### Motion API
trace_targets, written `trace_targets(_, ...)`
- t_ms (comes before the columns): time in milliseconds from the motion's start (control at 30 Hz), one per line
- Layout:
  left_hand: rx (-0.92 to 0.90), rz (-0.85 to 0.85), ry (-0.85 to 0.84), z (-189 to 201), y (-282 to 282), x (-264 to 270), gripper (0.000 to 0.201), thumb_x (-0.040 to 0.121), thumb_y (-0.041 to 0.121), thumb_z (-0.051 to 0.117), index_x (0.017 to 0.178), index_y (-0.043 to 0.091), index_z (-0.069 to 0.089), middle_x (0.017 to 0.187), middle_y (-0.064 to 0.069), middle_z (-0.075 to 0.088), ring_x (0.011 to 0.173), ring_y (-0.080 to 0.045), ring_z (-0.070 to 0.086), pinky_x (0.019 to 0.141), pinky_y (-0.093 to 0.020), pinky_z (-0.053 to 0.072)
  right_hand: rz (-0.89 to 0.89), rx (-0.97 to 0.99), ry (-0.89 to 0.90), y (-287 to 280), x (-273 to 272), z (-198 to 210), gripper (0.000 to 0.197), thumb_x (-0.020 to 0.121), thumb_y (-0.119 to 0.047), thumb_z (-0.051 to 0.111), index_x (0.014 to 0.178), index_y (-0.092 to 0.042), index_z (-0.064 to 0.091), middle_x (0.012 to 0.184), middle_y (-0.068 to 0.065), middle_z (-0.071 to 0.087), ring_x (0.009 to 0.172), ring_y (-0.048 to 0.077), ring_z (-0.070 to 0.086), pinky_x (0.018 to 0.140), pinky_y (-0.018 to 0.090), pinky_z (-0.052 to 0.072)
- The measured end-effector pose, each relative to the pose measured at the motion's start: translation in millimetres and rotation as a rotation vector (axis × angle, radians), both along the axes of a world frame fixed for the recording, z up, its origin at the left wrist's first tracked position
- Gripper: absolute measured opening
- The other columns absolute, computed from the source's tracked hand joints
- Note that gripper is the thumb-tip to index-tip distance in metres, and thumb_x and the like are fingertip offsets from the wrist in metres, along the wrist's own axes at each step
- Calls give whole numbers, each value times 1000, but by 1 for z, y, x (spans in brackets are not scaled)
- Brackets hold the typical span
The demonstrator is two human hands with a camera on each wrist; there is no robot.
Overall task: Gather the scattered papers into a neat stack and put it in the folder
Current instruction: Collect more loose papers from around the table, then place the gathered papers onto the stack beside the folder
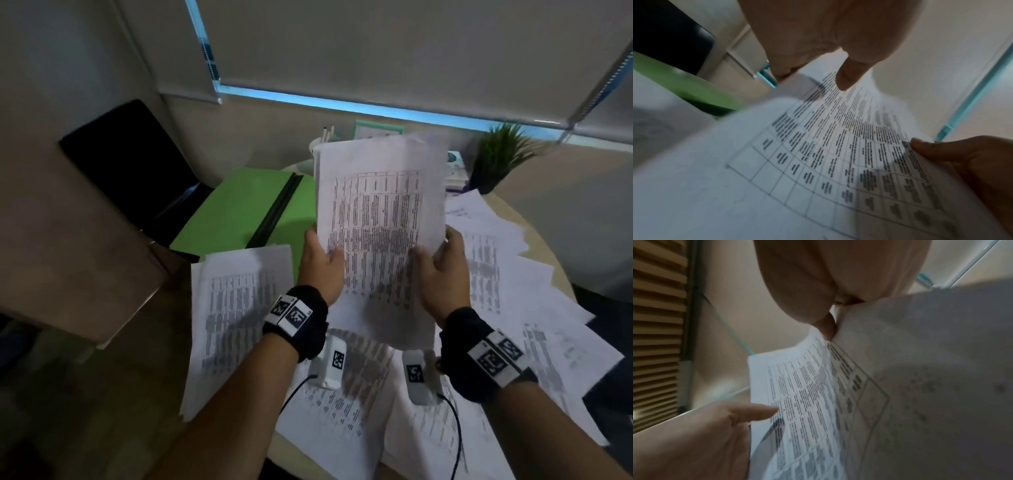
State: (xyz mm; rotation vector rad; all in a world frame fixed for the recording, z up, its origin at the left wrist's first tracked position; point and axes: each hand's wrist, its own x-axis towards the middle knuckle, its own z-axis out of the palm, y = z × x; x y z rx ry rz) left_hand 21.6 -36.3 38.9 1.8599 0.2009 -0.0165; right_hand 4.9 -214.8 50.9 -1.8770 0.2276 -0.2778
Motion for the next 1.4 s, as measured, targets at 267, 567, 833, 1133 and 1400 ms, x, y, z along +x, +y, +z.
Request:
trace_targets(267, 79, 221, 169, -40, 135, -6, 81, 87, -10, 35, 148, 40, 17, 153, 1, 33, 136, -27, 39, 106, -48, 42, 295, -14, 256, 106, 31, -37, 54, 94, -9, 58, 142, -19, 37, 117, -3, 61, 87, 9, 63, 61, 7, 45)
trace_targets(567, 269, 198, 536, -95, 230, -41, 81, 90, -3, 38, 153, 37, 5, 160, -1, 20, 137, -33, 37, 106, -45, 41, 294, -155, 500, 206, 1, -104, 42, 98, -13, 44, 139, -15, 42, 109, 10, 65, 74, 19, 56, 60, 24, 40)
trace_targets(833, 443, 219, 578, -103, 257, -44, 75, 94, 24, 55, 154, 18, 11, 157, -11, 22, 142, -33, 26, 114, -44, 28, 235, -296, 557, 230, 11, -125, 64, 86, -53, 30, 121, -3, 51, 118, 19, 61, 104, 32, 61, 75, 31, 44)
trace_targets(1133, 208, 246, 657, -91, 249, -19, 83, 95, 25, 54, 154, 22, -5, 149, -11, 40, 115, -31, 56, 85, -32, 46, 330, -260, 655, 257, 39, -121, 69, 97, -42, 46, 151, -9, 18, 140, 19, 51, 115, 34, 57, 83, 30, 43)
trace_targets(1400, 308, 169, 666, -91, 247, -20, 88, 95, 24, 54, 153, 20, -11, 156, -13, 26, 97, -24, 61, 70, -23, 41, 336, -216, 621, 253, 35, -118, 67, 99, -45, 41, 152, -11, 18, 148, 19, 43, 127, 34, 50, 98, 38, 43)
